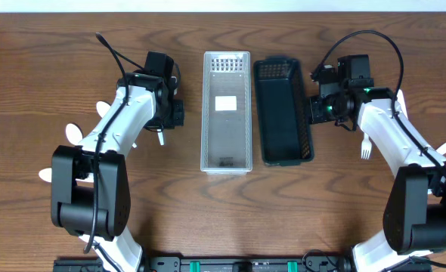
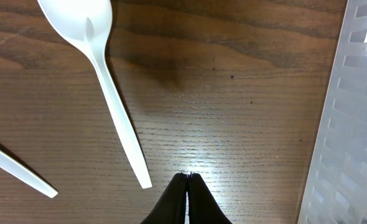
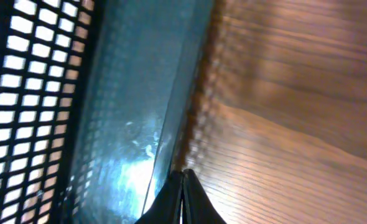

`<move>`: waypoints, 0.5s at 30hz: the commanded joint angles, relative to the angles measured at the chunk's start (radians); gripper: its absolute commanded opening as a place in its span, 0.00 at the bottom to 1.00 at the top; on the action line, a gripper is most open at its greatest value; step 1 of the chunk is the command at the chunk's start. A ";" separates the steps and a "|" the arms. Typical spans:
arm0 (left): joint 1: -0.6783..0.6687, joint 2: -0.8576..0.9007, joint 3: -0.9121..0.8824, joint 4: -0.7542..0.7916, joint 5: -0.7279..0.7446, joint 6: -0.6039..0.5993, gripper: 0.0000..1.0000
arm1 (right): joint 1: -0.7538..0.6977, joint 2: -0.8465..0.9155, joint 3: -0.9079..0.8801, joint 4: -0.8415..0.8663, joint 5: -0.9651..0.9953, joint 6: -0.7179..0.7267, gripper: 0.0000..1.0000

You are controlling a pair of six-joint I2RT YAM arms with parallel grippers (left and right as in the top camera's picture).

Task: Pack container

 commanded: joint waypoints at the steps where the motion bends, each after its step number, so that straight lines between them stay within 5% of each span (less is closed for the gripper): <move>1: -0.001 0.009 0.014 0.001 0.008 -0.006 0.06 | -0.006 0.003 0.014 0.003 -0.103 -0.041 0.04; 15: -0.001 0.009 0.014 0.002 0.008 -0.005 0.06 | -0.005 0.003 0.014 -0.008 -0.120 -0.041 0.12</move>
